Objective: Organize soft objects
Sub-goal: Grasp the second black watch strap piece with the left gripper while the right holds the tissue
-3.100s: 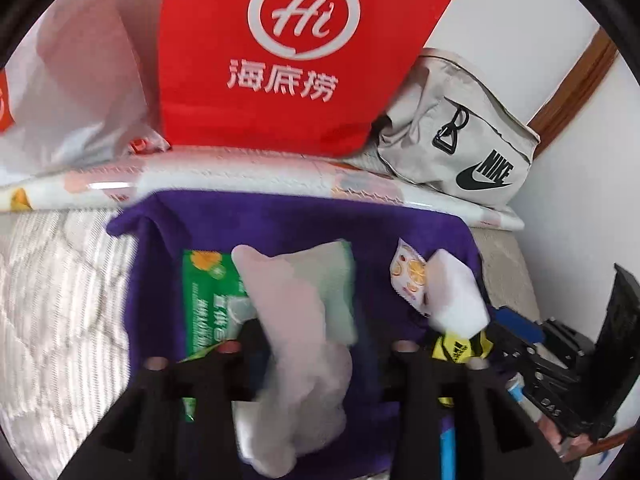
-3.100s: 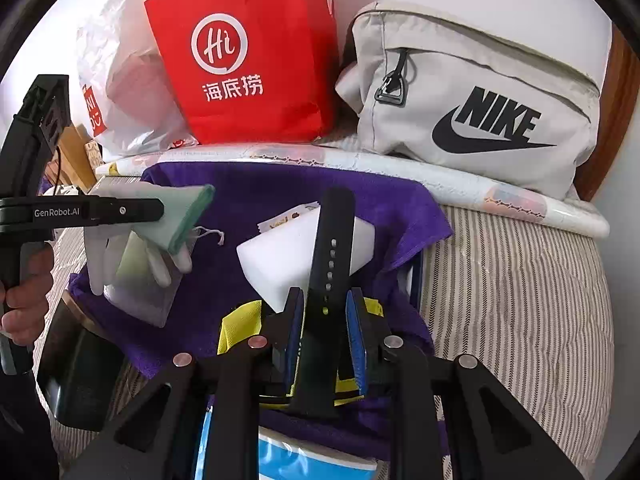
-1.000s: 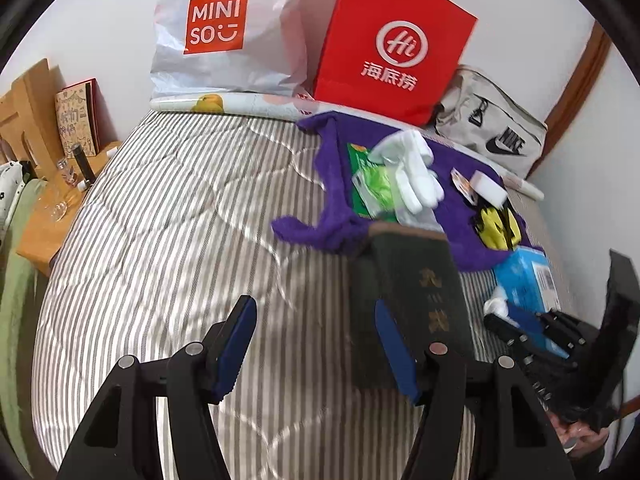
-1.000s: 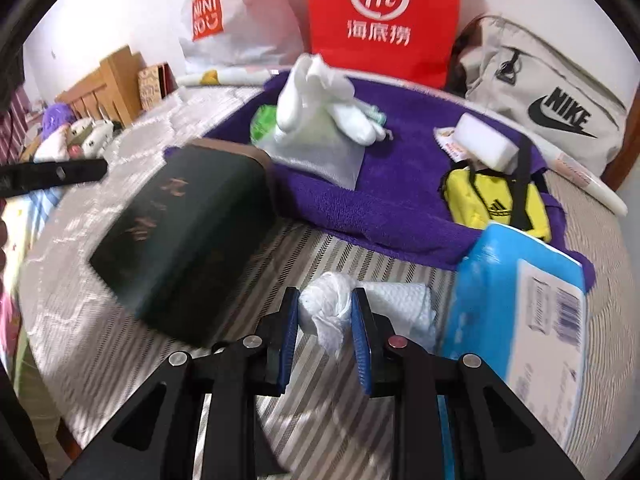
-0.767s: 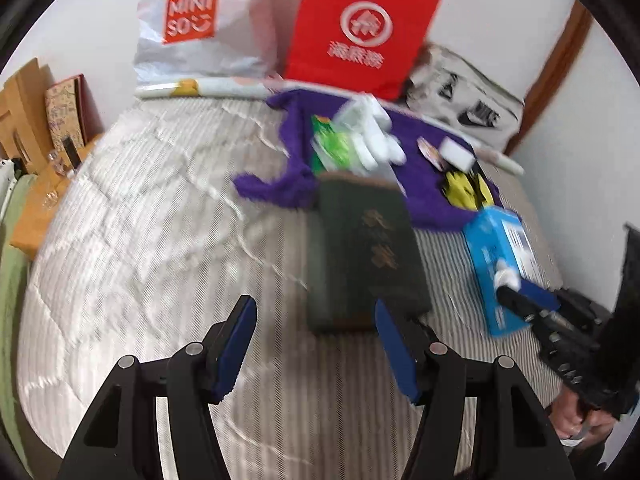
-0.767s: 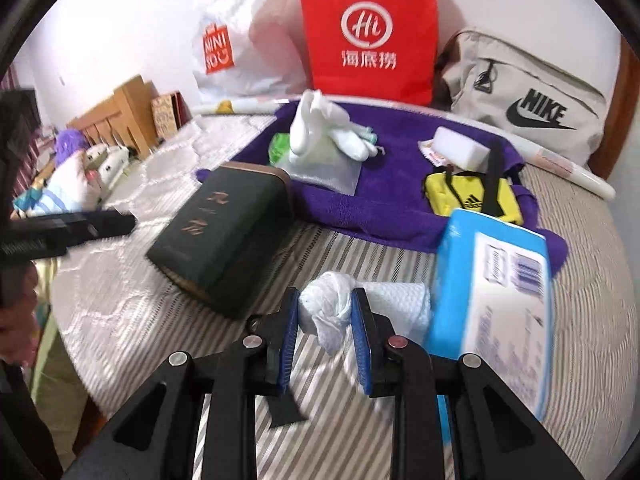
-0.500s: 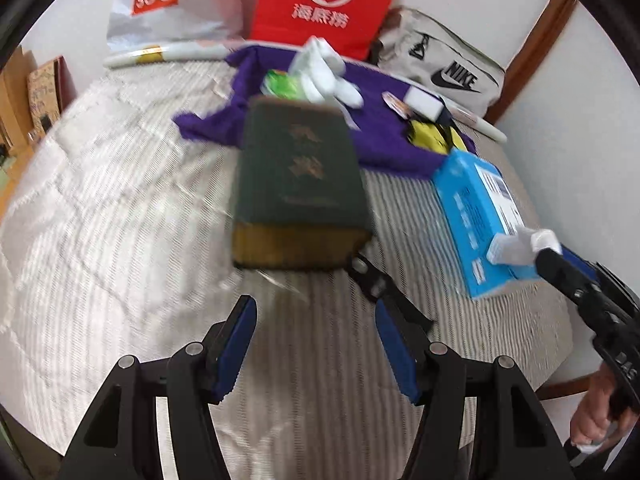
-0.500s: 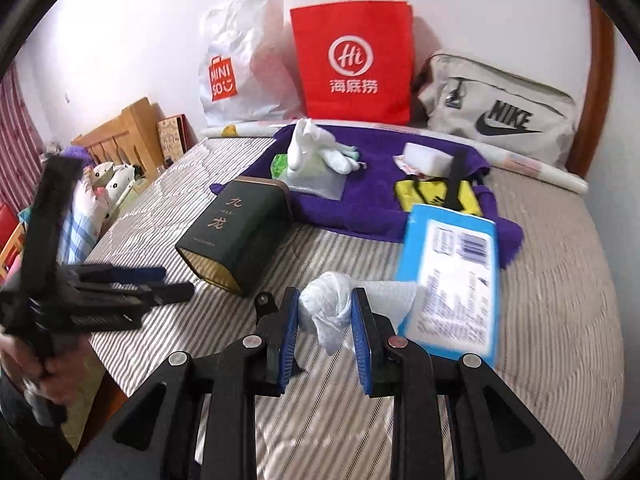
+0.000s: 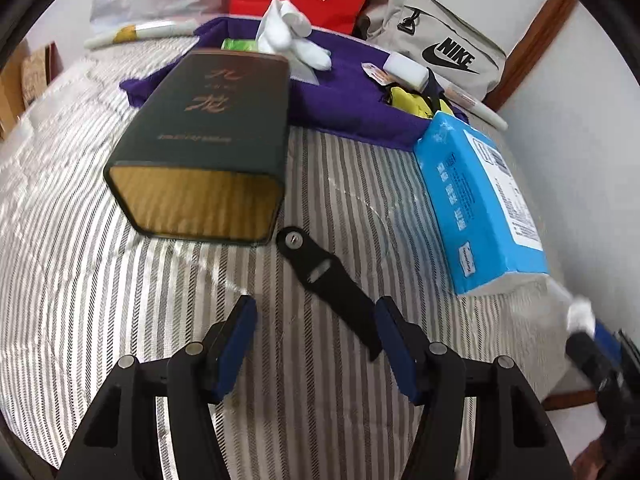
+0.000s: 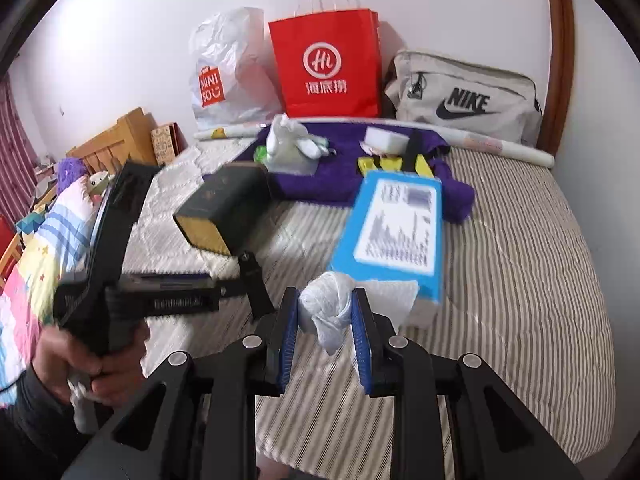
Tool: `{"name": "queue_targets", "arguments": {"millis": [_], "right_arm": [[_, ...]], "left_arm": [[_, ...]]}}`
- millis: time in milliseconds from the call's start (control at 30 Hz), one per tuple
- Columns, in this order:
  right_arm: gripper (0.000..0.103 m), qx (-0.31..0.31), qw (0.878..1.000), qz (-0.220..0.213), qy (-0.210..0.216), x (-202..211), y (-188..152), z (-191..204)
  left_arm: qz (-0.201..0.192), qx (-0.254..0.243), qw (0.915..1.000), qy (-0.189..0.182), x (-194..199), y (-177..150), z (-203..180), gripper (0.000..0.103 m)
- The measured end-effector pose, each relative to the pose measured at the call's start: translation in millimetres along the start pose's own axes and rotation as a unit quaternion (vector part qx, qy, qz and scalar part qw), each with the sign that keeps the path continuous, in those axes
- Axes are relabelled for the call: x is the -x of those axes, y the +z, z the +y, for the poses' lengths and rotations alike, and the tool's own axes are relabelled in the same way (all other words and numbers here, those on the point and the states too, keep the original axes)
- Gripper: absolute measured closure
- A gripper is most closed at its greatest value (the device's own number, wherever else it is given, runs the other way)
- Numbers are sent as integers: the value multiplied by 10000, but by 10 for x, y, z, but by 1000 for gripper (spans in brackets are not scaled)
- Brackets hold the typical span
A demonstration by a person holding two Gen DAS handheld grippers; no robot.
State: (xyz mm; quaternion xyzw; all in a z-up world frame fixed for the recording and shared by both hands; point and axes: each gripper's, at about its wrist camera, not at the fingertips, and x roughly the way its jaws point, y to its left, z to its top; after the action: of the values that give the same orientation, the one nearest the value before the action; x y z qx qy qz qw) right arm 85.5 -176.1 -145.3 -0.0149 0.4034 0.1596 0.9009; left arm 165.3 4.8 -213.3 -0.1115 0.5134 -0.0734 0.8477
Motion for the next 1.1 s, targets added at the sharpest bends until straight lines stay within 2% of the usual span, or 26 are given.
{"name": "queue_targets", "arguments": {"millis": [133,167,233,467,800,933,1033,1100], "right_arm": [[77,-127,9998,156,36,-82,-161,-124],[77,-150,9997,180,36,-90,-193,-146],[77,-224,9995,215,18,-110,-253,-181],[77,-313,9992,196,154,-122,-321,-220],[77,-343,9988,178,303,-104,-412,-254],[77,-392,9983,217,376,-143,-434,-281],[77,-413,9980,248,414,-181,-448,-283],[77,-412,9980,268,398,-200,-454,-282]], "left_arm": [[-79,-316,9990,312,-61,17,-157,41],[-77,-391,9986,338,-74,15,-191,34],[-83,-472,9979,429,-96,15,-244,30],[-163,-792,9919,984,-172,-38,-401,28],[-32,-677,9911,1147,56,-237,-51,26],[-22,-516,9928,1076,101,-232,34,31],[-206,-838,9901,1103,52,-216,-60,43],[-334,-1016,9894,987,42,-219,-101,62]]}}
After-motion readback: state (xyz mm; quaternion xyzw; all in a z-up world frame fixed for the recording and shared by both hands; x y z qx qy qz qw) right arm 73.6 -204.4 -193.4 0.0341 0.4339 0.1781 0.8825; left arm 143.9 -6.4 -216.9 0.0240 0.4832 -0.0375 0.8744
